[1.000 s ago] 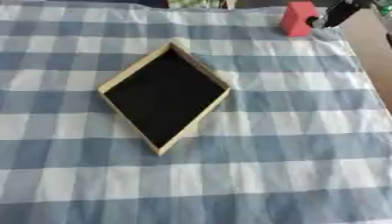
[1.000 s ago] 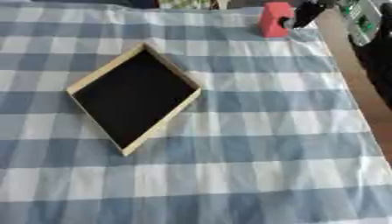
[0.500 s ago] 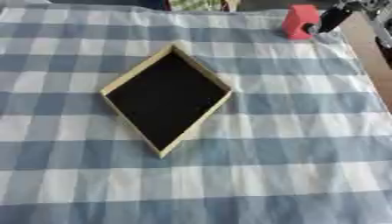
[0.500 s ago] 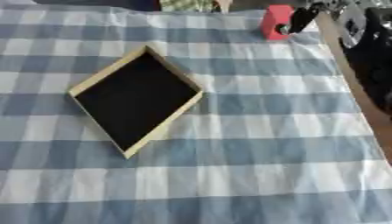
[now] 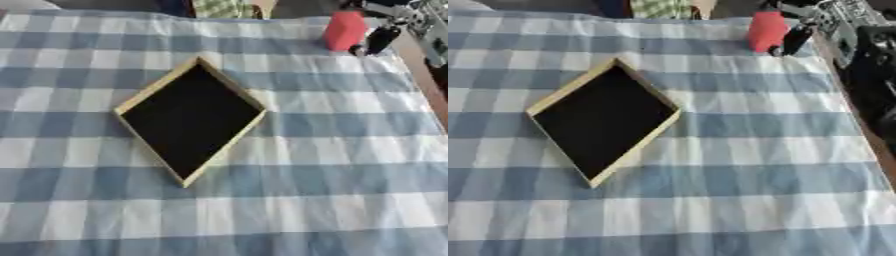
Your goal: Pick up objects on the table and place them in the box.
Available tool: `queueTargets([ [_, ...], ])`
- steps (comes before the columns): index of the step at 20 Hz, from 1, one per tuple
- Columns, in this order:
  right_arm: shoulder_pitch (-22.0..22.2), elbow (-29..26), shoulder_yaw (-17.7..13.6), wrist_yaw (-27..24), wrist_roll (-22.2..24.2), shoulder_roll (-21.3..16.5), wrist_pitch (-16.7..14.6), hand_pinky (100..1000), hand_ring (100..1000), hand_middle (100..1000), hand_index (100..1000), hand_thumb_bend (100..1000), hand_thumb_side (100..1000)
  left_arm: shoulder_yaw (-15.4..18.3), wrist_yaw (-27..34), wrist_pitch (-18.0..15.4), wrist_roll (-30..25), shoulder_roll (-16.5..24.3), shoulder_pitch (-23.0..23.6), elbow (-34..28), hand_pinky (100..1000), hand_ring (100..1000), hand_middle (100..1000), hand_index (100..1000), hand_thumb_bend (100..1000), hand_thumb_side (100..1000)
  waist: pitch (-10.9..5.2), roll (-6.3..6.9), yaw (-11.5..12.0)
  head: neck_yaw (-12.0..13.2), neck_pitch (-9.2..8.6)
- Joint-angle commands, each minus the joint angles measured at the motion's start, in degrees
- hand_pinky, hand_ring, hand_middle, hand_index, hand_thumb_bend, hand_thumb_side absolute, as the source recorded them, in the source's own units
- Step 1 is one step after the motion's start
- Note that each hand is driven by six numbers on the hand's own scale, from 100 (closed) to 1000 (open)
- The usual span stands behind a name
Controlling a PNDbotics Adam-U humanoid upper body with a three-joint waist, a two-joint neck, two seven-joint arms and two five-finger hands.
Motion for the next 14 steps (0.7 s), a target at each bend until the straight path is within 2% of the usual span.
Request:
queueTargets([
  [1,-1.5,0.7,-1.1,1.5,-0.8,-1.2,-0.1,981,966,976,995,335,100,-0.2,-0.1,0.0,-0.3,0.5,-0.3,-0.8,711,597,580,649,100,753,-0.93,0.07,0.1,0.0,-1.02],
  [9,-3.0,1.6,-2.2,3.1,-3.4,0.2,0.8,969,952,964,996,329,100,-0.3,-0.1,0.1,-0.4,0.3,-0.4,-0.8,711,598,580,649,100,754,-0.59,0.10,0.3,-0.2,-1.91],
  [14,-3.4,0.6,-3.0,2.6,-4.4,0.2,1.8,968,951,963,996,327,100,-0.3,-0.2,0.3,-0.5,0.3,-0.4,-0.8,711,598,580,648,100,753,-0.52,0.06,0.2,-0.1,-1.76],
])
